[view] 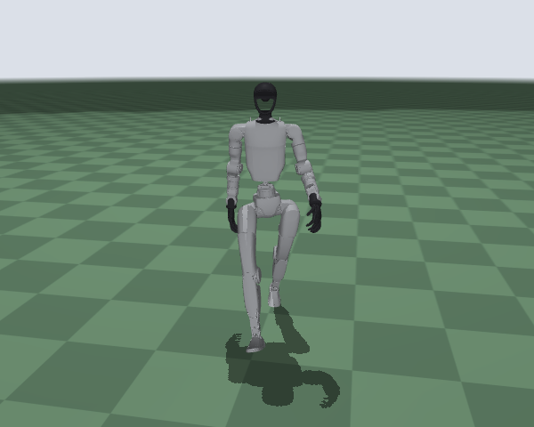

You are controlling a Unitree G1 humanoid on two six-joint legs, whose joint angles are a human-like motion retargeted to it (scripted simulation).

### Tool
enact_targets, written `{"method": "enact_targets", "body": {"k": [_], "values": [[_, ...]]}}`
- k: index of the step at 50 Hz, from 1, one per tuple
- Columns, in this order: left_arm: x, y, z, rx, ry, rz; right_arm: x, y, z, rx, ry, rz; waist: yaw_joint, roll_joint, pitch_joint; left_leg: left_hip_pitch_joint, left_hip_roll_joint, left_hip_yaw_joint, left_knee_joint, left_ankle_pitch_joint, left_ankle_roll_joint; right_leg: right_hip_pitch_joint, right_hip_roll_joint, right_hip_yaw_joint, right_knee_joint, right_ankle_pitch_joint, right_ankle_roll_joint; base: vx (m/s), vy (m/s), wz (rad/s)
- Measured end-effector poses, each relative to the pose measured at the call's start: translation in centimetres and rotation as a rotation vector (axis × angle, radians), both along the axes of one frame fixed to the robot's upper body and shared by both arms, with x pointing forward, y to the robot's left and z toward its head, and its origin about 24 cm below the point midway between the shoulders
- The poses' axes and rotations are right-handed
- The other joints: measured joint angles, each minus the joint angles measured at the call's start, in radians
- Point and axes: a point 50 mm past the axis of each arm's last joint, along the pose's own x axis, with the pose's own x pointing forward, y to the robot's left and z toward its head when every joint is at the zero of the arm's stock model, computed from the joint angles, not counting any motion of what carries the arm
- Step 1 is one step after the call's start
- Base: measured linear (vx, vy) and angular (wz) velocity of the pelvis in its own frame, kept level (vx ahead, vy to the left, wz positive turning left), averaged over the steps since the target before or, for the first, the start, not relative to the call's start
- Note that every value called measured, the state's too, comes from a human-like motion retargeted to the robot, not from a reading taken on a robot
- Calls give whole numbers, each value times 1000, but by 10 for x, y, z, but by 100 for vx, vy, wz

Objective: Walk run

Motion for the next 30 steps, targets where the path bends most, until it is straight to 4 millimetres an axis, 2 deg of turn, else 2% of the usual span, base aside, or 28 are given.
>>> {"method": "enact_targets", "body": {"k": [2, 3, 4, 5, 6, 7, 8, 10, 12, 14, 16, 20, 23, 25, 27, 28, 30], "values": [[-8, -7, -8, -10, 9, -3, 1, 3, 0, 1, -2, -39, 14, -11, -23, 12, 1, 57, 53, 172, -21, -14, 1, 3, 123, -6, -100, 159, -51, -12], [-21, -11, -17, -21, 49, -6, -2, 5, 0, 1, 1, -52, 18, -30, -33, 28, -5, 120, 85, 306, -18, 7, -20, 28, 145, 51, -100, 153, -43, -1], [-37, -16, -30, -31, 100, -9, -4, 7, 0, -3, 2, -69, 18, -37, -38, 24, 20, 205, 159, 417, 11, 26, -43, 52, 194, 56, -90, 141, -33, 23], [-57, -23, -42, -43, 155, -12, -6, 9, 0, -10, 3, -88, 17, -38, -42, 9, 62, 301, 253, 516, 52, 45, -68, 75, 256, 35, -75, 131, -29, 1], [-72, -30, -52, -50, 199, -1, 1, 9, -1, -20, -27, -94, 44, -56, -33, -39, 58, 346, 384, 555, 88, 88, -58, 126, 268, -10, -76, 126, -36, -48], [-87, -35, -61, -54, 246, 13, 10, 9, -2, -26, -60, -95, 75, -73, -20, -83, 67, 391, 511, 552, 112, 138, -41, 155, 273, -56, -87, 125, -54, -127], [-102, -36, -69, -54, 303, 32, 23, 10, -3, -23, -100, -83, 114, -89, 4, -119, 100, 438, 634, 466, 113, 203, -7, 144, 267, -101, -115, 139, -61, -121], [-138, -42, -84, -52, 439, 51, 48, 11, -4, -21, -172, -59, 155, -93, 31, -232, 160, 470, 810, 301, 113, 322, 8, 68, 218, -141, -135, 145, -40, -46], [-179, -51, -96, -58, 581, 40, 78, 10, -3, -25, -256, -38, 174, -116, 33, -385, 122, 476, 849, 229, 103, 410, -17, 56, 135, -133, -120, 77, -1, 19], [-218, -55, -102, -40, 703, 34, 116, 10, 1, -15, -371, -24, 215, -122, 44, -519, 72, 447, 812, 153, 49, 497, 17, 50, 60, -130, -129, 101, -17, -24], [-256, -55, -103, -15, 815, 38, 156, 9, 11, -2, -497, -15, 253, -118, 59, -616, 70, 452, 705, 98, 2, 579, 70, 41, -8, -131, -146, 111, -27, -43], [-320, -57, -98, -26, 1014, 87, 234, 4, 44, -6, -769, 20, 337, -79, 94, -768, 67, 394, 370, 64, -113, 754, 185, 62, -118, -155, -145, 121, -23, -64], [-347, -59, -92, -45, 1106, 154, 279, -3, 74, -25, -931, 75, 388, -53, 115, -834, 61, 290, 97, 60, -179, 880, 236, 97, -162, -169, -110, 145, -15, -60], [-358, -59, -89, -64, 1150, 199, 297, -5, 88, -32, -990, 111, 415, -51, 113, -873, 68, 282, -2, 68, -216, 944, 240, 130, -160, -145, -75, 135, -7, -61], [-360, -60, -89, -85, 1171, 241, 299, -3, 89, -26, -996, 134, 426, -45, 98, -887, 69, 283, 26, 49, -189, 988, 242, 175, -127, -53, -24, 137, -2, -42], [-356, -60, -90, -92, 1165, 258, 296, -1, 86, -22, -987, 142, 420, -40, 90, -888, 57, 268, 79, 39, -145, 1001, 243, 183, -103, 24, 5, 168, 4, -21], [-348, -61, -92, -97, 1141, 276, 276, 1, 72, -19, -921, 154, 437, -18, 60, -863, 81, 286, 158, 72, -109, 1023, 238, 138, -32, 266, 49, 201, 9, -55]]}}
